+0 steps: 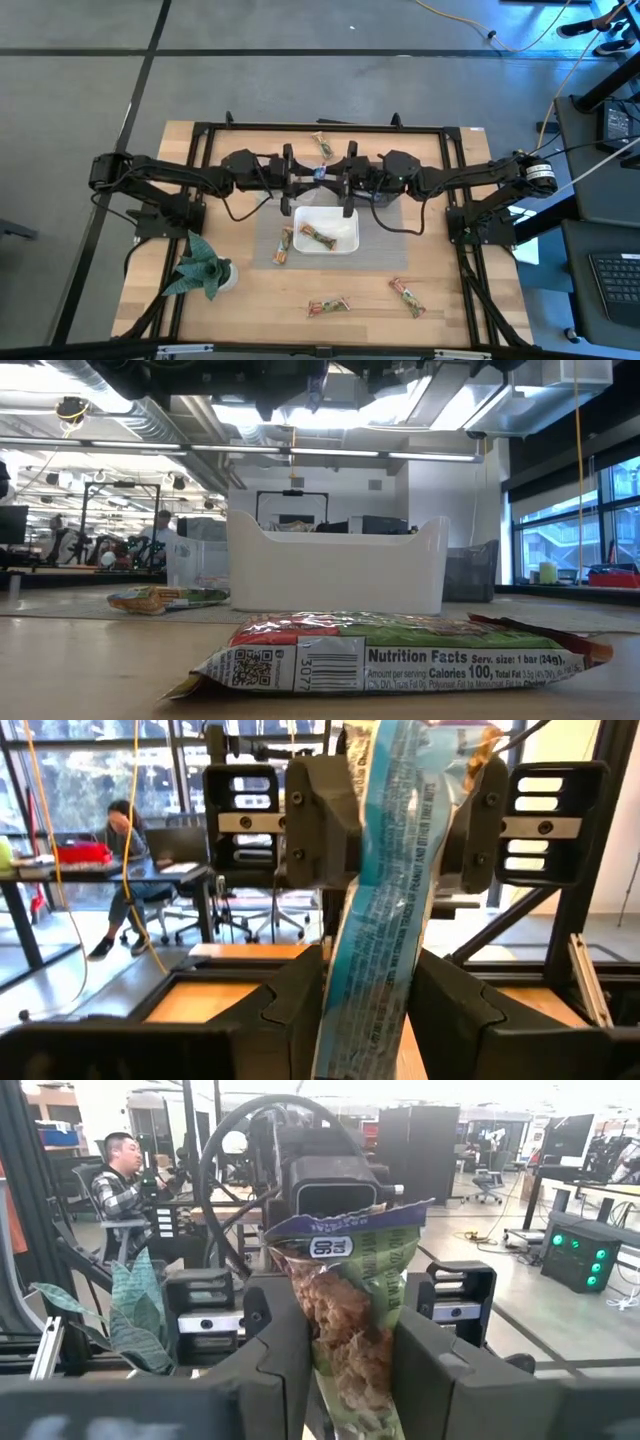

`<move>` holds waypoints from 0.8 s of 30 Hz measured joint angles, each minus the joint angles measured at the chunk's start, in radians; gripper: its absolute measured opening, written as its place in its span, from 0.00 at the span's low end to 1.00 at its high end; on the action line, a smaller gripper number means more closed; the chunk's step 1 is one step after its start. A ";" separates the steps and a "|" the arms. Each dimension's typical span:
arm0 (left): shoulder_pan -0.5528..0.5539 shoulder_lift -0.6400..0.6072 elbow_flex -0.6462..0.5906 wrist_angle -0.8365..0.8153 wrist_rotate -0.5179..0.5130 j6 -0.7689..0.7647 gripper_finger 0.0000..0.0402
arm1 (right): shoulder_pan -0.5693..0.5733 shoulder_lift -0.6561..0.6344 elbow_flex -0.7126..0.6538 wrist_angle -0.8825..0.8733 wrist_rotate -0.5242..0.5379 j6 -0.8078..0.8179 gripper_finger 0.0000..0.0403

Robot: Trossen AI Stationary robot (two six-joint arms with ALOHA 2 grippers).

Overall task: Pick and place Granola Bars by type
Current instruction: Put the blue granola bar into the black bin

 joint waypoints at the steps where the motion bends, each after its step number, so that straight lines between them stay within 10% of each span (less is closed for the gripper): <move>1: 0.002 -0.007 0.000 -0.020 0.003 -0.008 0.32 | 0.000 0.000 0.000 -0.007 0.000 0.000 0.29; 24: 0.007 -0.265 0.000 -0.537 -0.112 -0.017 0.33 | -0.079 -0.043 0.000 -0.412 0.003 0.053 0.29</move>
